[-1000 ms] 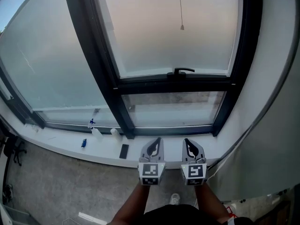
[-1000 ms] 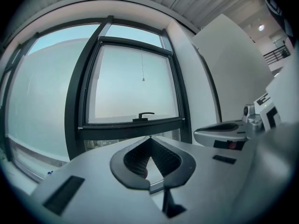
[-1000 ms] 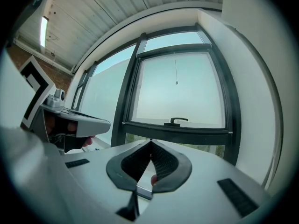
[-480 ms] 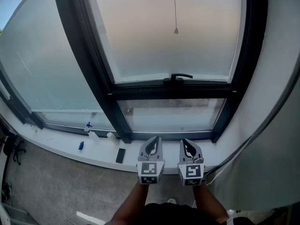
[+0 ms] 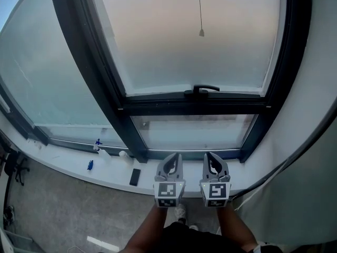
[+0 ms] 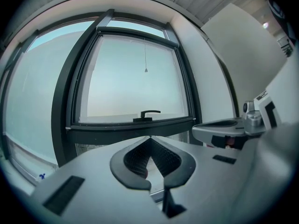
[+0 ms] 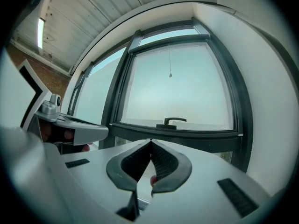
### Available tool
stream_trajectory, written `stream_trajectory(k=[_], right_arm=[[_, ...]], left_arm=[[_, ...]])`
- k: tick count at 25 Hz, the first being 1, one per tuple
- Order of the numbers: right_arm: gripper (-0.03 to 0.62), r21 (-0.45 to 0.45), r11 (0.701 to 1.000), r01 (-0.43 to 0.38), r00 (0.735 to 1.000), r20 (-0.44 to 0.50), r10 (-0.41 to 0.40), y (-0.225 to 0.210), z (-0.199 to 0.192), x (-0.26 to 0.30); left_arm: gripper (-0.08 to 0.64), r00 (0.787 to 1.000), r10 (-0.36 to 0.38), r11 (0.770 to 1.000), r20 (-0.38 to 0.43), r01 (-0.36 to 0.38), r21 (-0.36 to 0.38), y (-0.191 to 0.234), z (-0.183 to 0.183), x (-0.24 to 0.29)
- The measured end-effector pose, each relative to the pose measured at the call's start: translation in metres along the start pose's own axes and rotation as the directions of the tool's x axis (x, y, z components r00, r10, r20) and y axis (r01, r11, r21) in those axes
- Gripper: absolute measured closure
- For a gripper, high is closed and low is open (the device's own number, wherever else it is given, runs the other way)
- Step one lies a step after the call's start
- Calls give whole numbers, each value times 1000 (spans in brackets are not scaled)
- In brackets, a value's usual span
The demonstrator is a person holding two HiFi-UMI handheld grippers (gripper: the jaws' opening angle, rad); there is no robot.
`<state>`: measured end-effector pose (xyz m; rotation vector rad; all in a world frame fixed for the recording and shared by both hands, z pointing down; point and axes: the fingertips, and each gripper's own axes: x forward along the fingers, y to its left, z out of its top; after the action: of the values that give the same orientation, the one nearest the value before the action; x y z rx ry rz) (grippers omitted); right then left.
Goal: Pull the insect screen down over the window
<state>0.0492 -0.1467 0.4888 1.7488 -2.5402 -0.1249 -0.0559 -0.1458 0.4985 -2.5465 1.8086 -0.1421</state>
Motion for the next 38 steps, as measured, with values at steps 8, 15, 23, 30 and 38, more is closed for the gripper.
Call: stream_trajectory(k=[8, 15, 23, 30, 38], right_arm=[[589, -50, 999, 17, 1000, 5, -17, -14, -6, 47], [589, -95, 995, 37, 999, 0, -38, -17, 2, 87], [589, -154, 986, 61, 998, 13, -60, -20, 11, 126], [589, -131, 986, 106, 994, 48, -101, -31, 32, 152], [589, -112, 987, 112, 990, 100, -101, -47, 53, 174]], left_arm=[[558, 999, -39, 999, 14, 39, -2, 22, 0, 51], [558, 997, -67, 996, 35, 68, -50, 44, 6, 89], [558, 997, -65, 996, 48, 68, -52, 74, 9, 121], [558, 992, -87, 995, 91, 90, -39, 90, 26, 145], [558, 988, -70, 997, 134, 71, -7, 94, 54, 170]])
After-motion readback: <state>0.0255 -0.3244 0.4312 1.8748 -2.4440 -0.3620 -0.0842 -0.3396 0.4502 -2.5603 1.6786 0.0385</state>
